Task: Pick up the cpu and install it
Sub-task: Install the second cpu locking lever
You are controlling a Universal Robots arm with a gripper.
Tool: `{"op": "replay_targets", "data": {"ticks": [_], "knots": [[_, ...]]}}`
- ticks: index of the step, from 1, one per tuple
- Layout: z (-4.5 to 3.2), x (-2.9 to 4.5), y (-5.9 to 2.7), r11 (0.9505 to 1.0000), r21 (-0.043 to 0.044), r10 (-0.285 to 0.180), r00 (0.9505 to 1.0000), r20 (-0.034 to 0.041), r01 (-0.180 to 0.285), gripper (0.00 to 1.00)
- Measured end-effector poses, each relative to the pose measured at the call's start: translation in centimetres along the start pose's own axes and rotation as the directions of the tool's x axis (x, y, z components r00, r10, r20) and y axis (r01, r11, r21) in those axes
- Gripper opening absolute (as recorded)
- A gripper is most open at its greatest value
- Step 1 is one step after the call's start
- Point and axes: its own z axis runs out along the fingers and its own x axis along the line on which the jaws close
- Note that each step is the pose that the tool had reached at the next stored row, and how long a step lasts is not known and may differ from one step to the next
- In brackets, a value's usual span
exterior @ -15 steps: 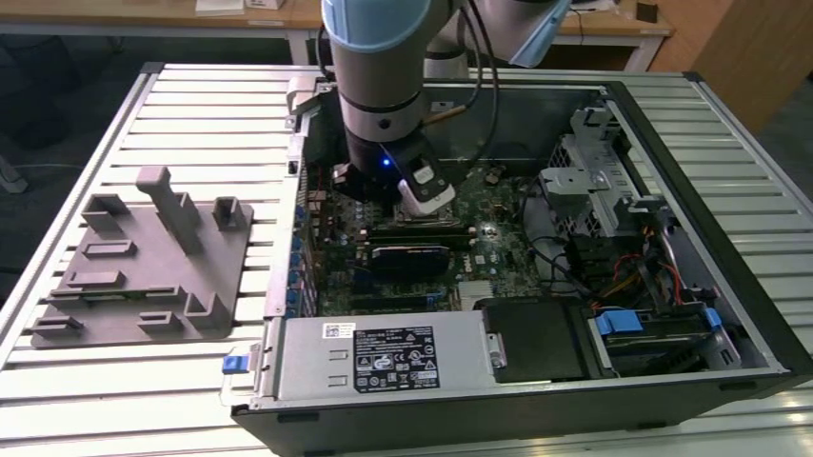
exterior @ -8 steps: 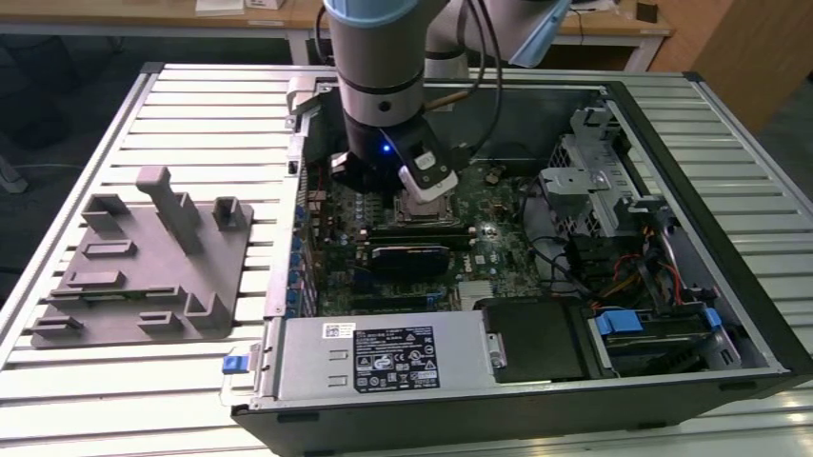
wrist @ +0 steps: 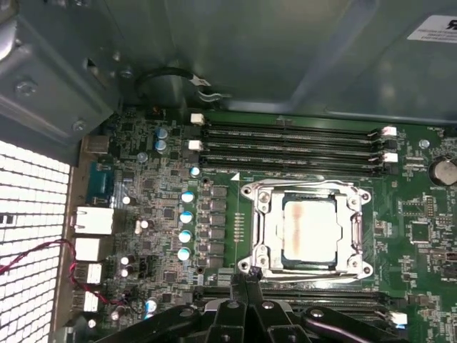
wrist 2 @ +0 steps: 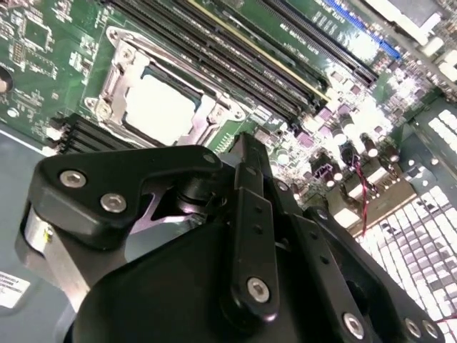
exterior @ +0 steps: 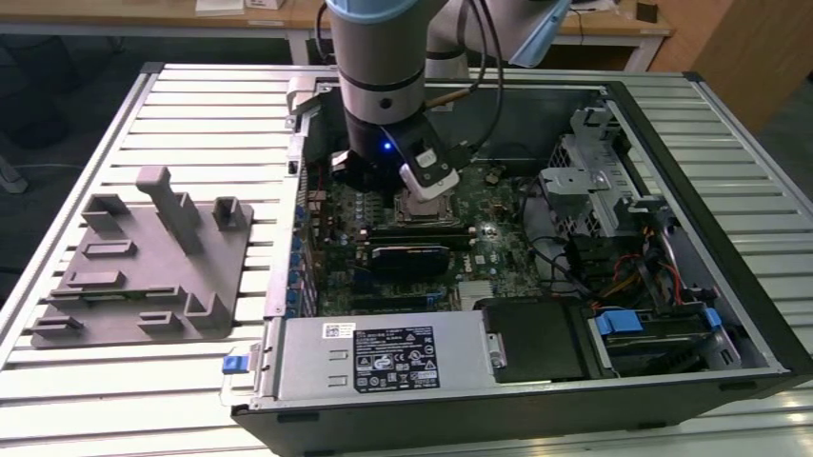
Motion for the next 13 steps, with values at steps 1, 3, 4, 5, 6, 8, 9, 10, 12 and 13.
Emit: {"op": "replay_targets", "data": {"ticks": [1,3,4,5,6,8,9,10,12,13], "knots": [[0.01,-0.22,-0.01,1.0000,0.0000,0.000,1.0000,-0.0009,0.000,0.11],[0.04,-0.74,-0.03,1.0000,0.0005,0.001,1.0000,-0.0030,-0.001,0.11],[0.06,-1.02,-0.05,1.0000,0.0011,0.001,1.0000,-0.0042,-0.001,0.11],[0.07,-1.25,-0.06,1.0000,0.0017,0.001,1.0000,-0.0051,-0.001,0.11],[0.08,-1.49,-0.06,1.0000,0.0025,0.001,1.0000,-0.0062,-0.001,0.11],[0.10,-1.84,-0.03,1.0000,0.0047,0.001,1.0000,-0.0075,-0.001,0.11],[0.12,-1.96,0.03,1.0000,0.0065,0.001,1.0000,-0.0080,-0.001,0.11],[0.14,-2.06,0.12,1.0000,0.0092,0.001,1.0000,-0.0084,-0.001,0.11],[0.18,-2.25,0.31,0.9999,0.0147,0.001,1.0000,-0.0089,-0.001,0.11],[0.20,-2.37,0.38,0.9999,0.0173,0.001,1.0000,-0.0092,-0.001,0.11]]}}
